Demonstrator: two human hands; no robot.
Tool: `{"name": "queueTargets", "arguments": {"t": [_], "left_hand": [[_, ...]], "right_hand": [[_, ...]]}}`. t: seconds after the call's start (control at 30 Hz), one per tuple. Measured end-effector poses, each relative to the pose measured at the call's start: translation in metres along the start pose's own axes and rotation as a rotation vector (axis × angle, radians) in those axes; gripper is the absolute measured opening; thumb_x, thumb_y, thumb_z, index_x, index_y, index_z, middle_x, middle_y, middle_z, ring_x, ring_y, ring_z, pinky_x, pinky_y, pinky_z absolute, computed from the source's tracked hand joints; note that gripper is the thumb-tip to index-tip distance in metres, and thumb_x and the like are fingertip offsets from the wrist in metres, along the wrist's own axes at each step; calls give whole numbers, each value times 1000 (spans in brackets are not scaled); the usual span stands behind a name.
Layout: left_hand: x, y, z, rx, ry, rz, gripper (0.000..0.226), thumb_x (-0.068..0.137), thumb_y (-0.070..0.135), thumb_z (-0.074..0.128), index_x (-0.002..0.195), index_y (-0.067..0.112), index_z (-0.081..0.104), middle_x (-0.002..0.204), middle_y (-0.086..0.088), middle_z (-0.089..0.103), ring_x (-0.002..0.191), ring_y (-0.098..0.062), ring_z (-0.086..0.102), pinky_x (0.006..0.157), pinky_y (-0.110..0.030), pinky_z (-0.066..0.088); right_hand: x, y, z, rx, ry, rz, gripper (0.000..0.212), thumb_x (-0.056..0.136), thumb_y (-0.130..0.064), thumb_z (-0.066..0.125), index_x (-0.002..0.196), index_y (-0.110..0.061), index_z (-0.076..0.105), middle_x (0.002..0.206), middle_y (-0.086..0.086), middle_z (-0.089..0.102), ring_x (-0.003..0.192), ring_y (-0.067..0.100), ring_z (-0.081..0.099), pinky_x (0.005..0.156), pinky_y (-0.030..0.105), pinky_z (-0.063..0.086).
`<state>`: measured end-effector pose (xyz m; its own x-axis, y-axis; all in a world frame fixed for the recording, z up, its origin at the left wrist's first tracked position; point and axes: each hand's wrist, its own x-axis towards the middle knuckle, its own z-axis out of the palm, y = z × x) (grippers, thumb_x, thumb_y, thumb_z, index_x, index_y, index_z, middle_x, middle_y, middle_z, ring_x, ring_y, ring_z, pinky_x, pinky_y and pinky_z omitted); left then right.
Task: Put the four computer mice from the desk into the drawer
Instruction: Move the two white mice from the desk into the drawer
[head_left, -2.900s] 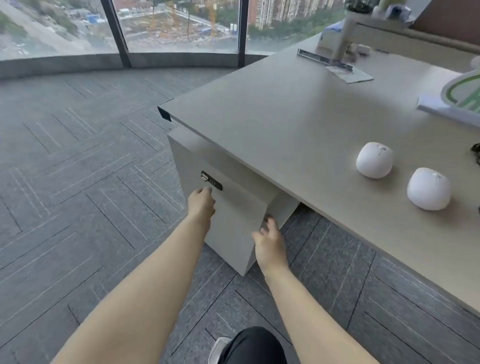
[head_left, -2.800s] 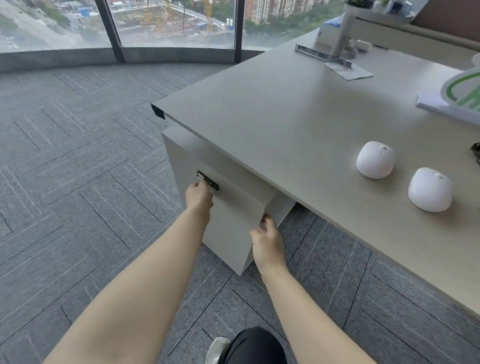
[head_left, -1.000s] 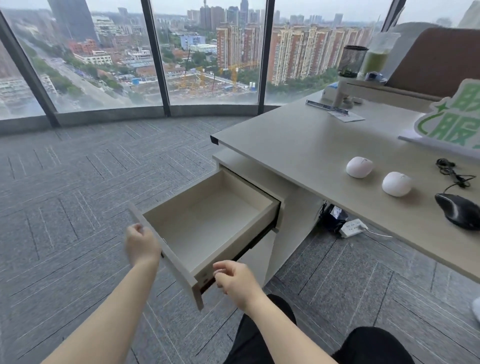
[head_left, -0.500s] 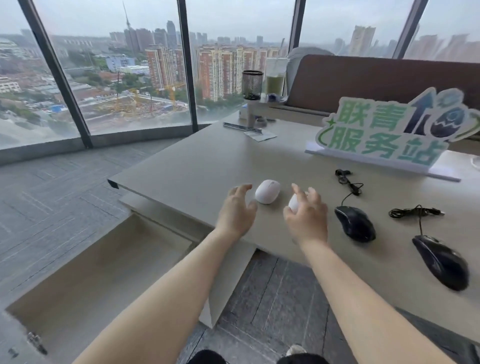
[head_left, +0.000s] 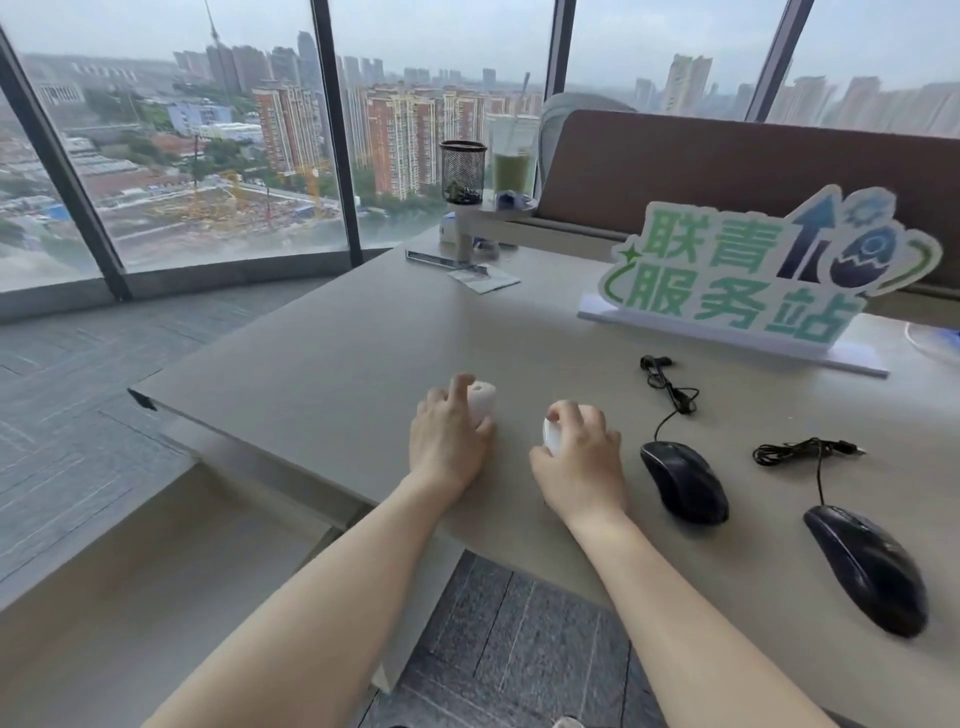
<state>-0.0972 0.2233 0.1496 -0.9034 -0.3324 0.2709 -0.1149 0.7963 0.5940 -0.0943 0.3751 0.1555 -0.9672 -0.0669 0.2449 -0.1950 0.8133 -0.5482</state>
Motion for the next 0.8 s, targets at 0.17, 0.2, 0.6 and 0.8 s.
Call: {"name": "queueTargets", "arguments": {"t": [0.17,0.2,0.6,0.8], "left_hand": [[-16,-72,-77,-237,340,-132,53,81,20,63,130,19,42,124,-15,50,104,-32,54,79,-36,42],[-21,-94,-93,-235,386,-172,53,81,20,63,130,18,43,125,-15,50,105,-32,54,81,-38,44],[-103,-323,-118,-37,30,-727,54,80,28,64,130,16,48,126,-16,54,115,-33,54,88,-37,45],[-96,-355,-88,54,-53,-696,48,81,31,66,124,21,46,124,-8,53,113,-30,56,74,-31,39]], "right_hand": [[-41,-83,7,381,-28,-274,42,83,-14,61,123,-23,51,127,1,54,111,24,46,84,30,36],[-51,-103,16,435,-74,-329,42,84,-15,60,124,-25,51,128,-1,54,113,21,46,86,28,37],[-104,-208,232,117,-776,-187,59,84,-20,53,141,-23,38,141,12,39,124,37,40,98,39,39],[-95,-207,299,-257,-851,-195,50,89,-17,56,136,-18,40,140,16,34,123,38,38,91,40,48]]}}
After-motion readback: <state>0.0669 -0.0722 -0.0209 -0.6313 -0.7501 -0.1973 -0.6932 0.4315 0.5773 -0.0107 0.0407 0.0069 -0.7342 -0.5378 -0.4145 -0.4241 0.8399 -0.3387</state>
